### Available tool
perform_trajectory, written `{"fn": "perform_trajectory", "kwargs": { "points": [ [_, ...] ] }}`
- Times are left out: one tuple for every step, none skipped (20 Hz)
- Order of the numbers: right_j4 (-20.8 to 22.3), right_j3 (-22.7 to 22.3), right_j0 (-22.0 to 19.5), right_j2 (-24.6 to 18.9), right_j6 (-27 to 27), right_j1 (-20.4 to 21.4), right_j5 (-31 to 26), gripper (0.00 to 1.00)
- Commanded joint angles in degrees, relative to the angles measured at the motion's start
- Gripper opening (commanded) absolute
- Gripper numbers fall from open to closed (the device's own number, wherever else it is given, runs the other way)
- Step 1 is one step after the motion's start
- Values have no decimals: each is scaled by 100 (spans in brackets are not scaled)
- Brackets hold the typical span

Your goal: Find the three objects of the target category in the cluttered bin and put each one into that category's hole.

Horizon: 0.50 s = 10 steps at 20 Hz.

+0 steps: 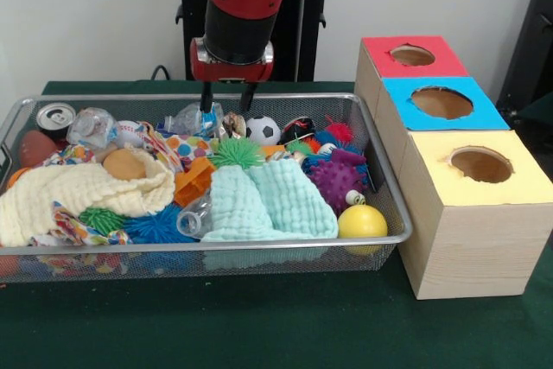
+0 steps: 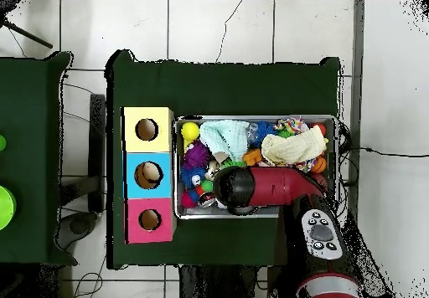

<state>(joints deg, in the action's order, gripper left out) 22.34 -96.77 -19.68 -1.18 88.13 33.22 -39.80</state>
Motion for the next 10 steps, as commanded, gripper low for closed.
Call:
{"fn": "perform_trajectory", "kwargs": {
  "points": [
    [3,226,-228,-567,113,-370,374,100],
    [33,211,-238,-562,122,-377,428,100],
    [67,221,-252,-561,122,-398,484,100],
    [100,214,-265,-564,114,-404,526,100],
    [133,225,-270,-559,99,-418,544,100],
    [159,228,-271,-553,74,-419,527,100],
    [179,231,-265,-539,56,-412,503,100],
    [199,215,-261,-524,44,-396,494,100],
    [224,176,-277,-515,22,-382,520,100],
    [242,154,-286,-510,17,-381,554,100]
  ]
}}
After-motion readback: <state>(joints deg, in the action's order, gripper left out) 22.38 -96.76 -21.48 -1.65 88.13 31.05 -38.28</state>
